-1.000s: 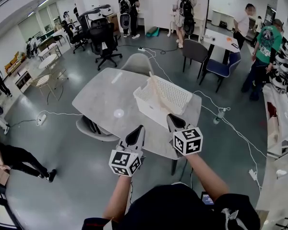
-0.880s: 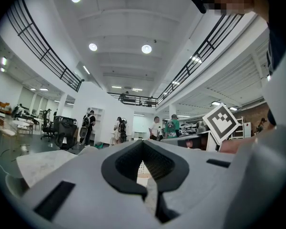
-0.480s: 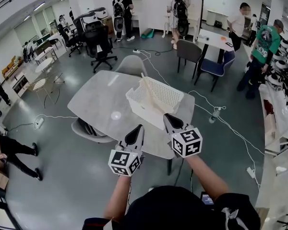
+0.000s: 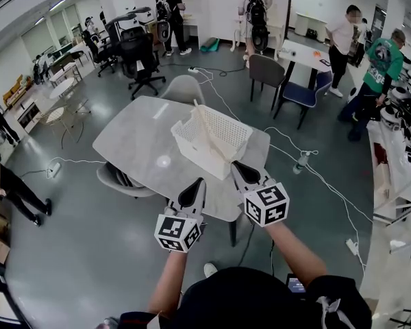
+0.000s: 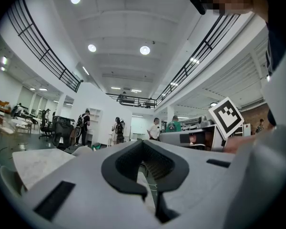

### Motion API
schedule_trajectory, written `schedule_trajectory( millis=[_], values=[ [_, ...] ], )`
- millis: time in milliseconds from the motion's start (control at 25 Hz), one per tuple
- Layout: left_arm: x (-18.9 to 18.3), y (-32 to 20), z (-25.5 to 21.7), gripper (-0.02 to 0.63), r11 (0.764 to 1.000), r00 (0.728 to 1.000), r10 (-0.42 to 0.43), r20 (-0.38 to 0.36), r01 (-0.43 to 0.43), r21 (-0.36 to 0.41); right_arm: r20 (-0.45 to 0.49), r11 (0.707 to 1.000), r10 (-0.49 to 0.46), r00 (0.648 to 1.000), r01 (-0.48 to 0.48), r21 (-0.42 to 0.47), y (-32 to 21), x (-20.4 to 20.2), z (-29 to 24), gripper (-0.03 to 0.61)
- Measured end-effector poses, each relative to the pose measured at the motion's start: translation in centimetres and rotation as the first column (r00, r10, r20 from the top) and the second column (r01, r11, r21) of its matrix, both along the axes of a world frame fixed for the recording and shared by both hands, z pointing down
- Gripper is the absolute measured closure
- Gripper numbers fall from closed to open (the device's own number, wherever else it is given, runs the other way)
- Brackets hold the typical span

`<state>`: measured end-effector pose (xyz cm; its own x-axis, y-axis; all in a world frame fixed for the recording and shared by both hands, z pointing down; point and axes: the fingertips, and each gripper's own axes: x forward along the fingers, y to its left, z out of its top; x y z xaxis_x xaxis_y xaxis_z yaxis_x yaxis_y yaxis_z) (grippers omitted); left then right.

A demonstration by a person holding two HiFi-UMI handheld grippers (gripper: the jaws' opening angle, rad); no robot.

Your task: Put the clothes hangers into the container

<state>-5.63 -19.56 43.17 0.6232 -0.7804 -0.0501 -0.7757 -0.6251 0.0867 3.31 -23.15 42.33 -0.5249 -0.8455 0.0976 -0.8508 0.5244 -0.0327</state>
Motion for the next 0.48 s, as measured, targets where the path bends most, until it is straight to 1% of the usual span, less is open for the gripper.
schedule_trajectory(
  millis=[280,480],
  values=[
    [1.6,2.3,0.8,0.609,1.0,1.0,-0.004,0.02,0.005,-0.009,0.006,1.0,-0.013,1.0,0.013,-0.005,2.5,1.5,0.6,0.551],
    [2.7,3.9,1.3,0.609,1.0,1.0,-0.013,0.026,0.013,-0.021,0.03,1.0,-0.015,0.999,0.015,-0.008,4.4,2.7,0.6,0.551]
  ],
)
